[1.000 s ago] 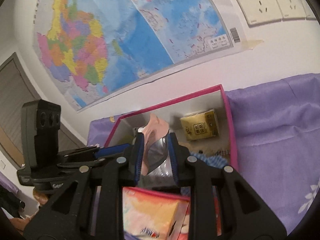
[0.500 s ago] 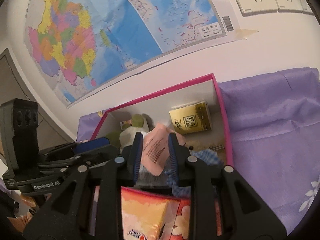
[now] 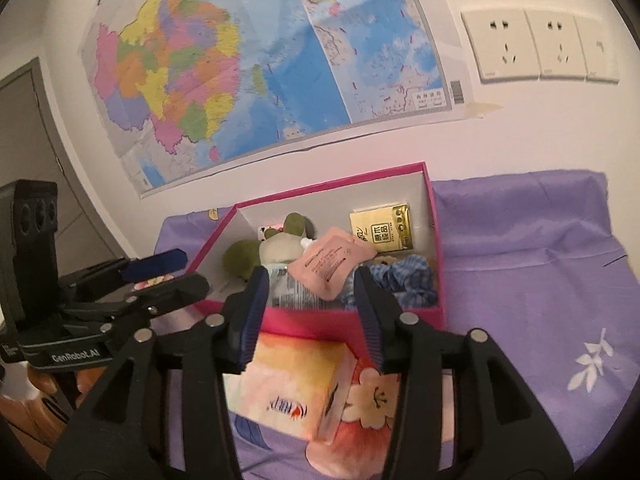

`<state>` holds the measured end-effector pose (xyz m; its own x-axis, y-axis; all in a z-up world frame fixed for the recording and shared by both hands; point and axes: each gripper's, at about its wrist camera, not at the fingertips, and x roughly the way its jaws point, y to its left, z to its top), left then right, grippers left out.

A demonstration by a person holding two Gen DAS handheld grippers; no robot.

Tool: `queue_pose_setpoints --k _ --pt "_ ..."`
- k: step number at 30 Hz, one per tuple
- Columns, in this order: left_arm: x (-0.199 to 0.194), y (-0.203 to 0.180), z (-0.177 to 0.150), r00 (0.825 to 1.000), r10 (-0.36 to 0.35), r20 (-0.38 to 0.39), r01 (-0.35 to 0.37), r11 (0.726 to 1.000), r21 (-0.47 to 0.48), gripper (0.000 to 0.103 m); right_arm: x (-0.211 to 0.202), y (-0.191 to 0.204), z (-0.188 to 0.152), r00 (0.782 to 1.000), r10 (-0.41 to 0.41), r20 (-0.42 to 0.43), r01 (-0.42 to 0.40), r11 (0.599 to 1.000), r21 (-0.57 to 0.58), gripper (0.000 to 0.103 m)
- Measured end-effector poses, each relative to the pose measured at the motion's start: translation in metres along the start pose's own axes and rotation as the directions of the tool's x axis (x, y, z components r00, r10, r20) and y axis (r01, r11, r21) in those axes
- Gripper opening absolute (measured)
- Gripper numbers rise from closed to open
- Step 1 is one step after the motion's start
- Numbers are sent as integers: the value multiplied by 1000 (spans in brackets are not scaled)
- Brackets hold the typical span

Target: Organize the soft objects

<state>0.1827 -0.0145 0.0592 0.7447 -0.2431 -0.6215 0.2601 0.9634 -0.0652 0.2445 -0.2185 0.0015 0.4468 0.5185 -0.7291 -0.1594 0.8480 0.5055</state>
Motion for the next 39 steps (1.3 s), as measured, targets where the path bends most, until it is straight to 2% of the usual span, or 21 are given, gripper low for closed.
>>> queue_pose_setpoints --k 3,5,7,14,24,39 --pt "-12 1 -10 1000 10 11 -10 1000 -16 78 -8 8 -8 1000 -30 9 30 999 -33 57" --pt "-19 2 -20 1000 17 18 -16 999 -33 85 -13 11 -15 999 -50 14 51 998 -45 66" --pt "-24 1 -28 999 28 18 -27 999 -39 85 -20 16 -25 997 -69 24 71 996 -60 72" --pt "-33 4 -54 998 60 -7 -61 995 -80 101 -32 33 -54 993 -121 14 122 987 -106 81" --pt "-45 9 -83 989 139 -41 -143 980 -136 102 -41 52 -78 991 -135 7 135 985 -111 87" --pt "-55 3 -102 986 160 -56 -167 975 -149 102 -47 66 -95 990 -139 0 138 983 -118 88"
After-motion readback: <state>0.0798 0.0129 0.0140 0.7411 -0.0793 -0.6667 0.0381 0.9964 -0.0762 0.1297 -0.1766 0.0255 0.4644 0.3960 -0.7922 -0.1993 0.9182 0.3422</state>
